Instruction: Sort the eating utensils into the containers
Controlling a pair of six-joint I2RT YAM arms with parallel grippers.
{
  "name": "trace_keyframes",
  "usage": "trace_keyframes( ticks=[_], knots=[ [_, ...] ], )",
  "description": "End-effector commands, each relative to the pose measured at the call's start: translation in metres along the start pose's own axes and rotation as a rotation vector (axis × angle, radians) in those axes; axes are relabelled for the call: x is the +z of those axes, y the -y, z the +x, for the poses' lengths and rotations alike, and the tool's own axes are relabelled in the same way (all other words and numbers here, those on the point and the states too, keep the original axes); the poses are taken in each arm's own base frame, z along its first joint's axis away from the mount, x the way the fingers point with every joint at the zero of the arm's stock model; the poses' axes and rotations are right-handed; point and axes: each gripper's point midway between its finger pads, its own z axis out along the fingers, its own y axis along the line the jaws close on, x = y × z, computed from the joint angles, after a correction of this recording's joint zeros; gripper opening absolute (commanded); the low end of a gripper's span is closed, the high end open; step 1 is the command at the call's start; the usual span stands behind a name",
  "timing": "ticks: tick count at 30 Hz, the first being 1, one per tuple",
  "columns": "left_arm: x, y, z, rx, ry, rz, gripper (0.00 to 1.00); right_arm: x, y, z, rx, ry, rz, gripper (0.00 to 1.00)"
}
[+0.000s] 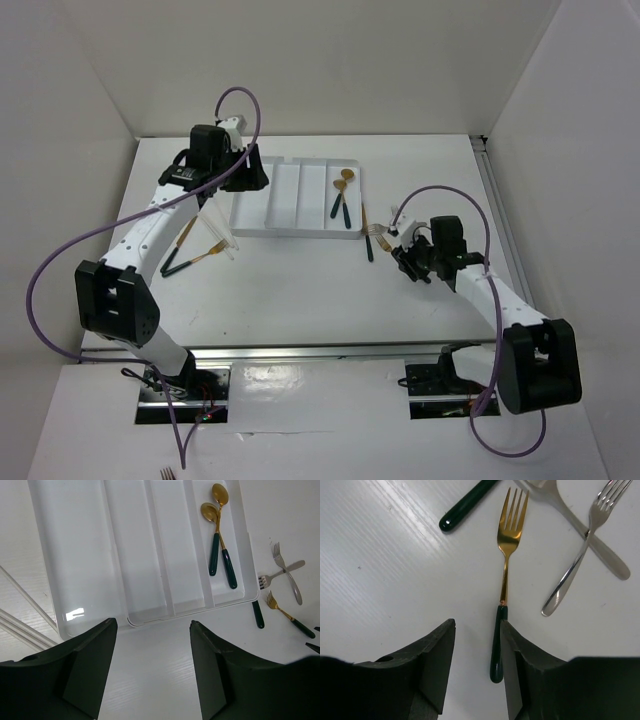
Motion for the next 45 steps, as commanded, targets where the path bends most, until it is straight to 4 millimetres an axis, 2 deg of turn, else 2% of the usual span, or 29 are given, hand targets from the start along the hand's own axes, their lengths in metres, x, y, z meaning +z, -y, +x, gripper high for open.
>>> trace_keyframes(
  ticks=[1,2,9,13,18,23,28,30,31,33,37,41,43,44,45],
  knots=[
    [-0.015,0.015,-0.032,0.015,0.093,0.046,0.73,0.011,-0.001,0.017,0.0,-0.067,-0.006,0.48],
    [-0.012,0.015,-0.027,0.012,0.074,0.05,0.73,0.013,-0.004,0.022,0.017,-0.086,-0.019,0.47],
    [-0.013,0.013,-0.035,0.01,0.089,0.047,0.73,0.023,0.004,0.027,0.034,-0.128,-0.006,0.47],
    [-0.013,0.013,-0.035,0.01,0.089,0.047,0.73,0.025,0.009,0.024,0.024,-0.109,0.018,0.47],
    [-0.009,0.007,-0.028,-0.011,0.063,0.041,0.73,0.028,0.016,0.028,0.021,-0.125,0.05,0.47],
    [-0.002,0.005,-0.023,-0.014,0.046,0.037,0.73,0.031,0.02,0.044,0.06,-0.173,0.07,0.47],
    [0.003,0.005,-0.025,-0.015,0.043,0.036,0.73,0.038,0.015,0.061,0.094,-0.222,0.043,0.47],
    [0.003,0.006,-0.025,-0.015,0.041,0.045,0.73,0.037,0.021,0.058,0.099,-0.216,0.056,0.47],
    [0.003,0.008,-0.024,-0.014,0.038,0.055,0.73,0.035,0.023,0.049,0.09,-0.179,0.063,0.47],
    [0.003,0.008,-0.024,-0.014,0.038,0.055,0.73,0.032,0.021,0.042,0.072,-0.14,0.06,0.47],
    [0.007,0.004,-0.013,-0.02,0.012,0.048,0.73,0.017,0.023,0.015,-0.005,-0.017,0.066,0.47],
    [0.008,0.004,-0.009,-0.022,0.001,0.054,0.73,0.01,0.026,-0.002,-0.052,0.055,0.081,0.49],
    [0.008,0.004,-0.009,-0.022,0.001,0.054,0.73,0.009,0.029,-0.003,-0.055,0.056,0.095,0.51],
    [0.008,0.004,-0.009,-0.022,0.001,0.054,0.73,0.014,0.028,0.005,-0.044,0.026,0.087,0.53],
    [0.008,0.004,-0.009,-0.022,0.001,0.054,0.73,0.014,0.037,0.002,-0.044,0.012,0.115,0.54]
  ],
)
